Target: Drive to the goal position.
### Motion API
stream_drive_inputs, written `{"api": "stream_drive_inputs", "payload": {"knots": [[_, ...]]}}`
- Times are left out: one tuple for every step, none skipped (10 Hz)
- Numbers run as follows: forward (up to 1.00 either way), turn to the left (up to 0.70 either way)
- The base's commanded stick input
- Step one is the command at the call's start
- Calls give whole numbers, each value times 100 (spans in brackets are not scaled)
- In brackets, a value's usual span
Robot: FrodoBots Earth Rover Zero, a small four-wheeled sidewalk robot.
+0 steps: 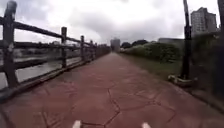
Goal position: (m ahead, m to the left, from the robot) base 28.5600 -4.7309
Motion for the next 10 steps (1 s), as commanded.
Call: {"api": "stream_drive_inputs", "payload": {"knots": [[85, 4], [85, 10], [85, 10], [85, 10], [85, 10], [85, -1], [85, -24], [85, -24], [85, -24], [85, -24]]}}
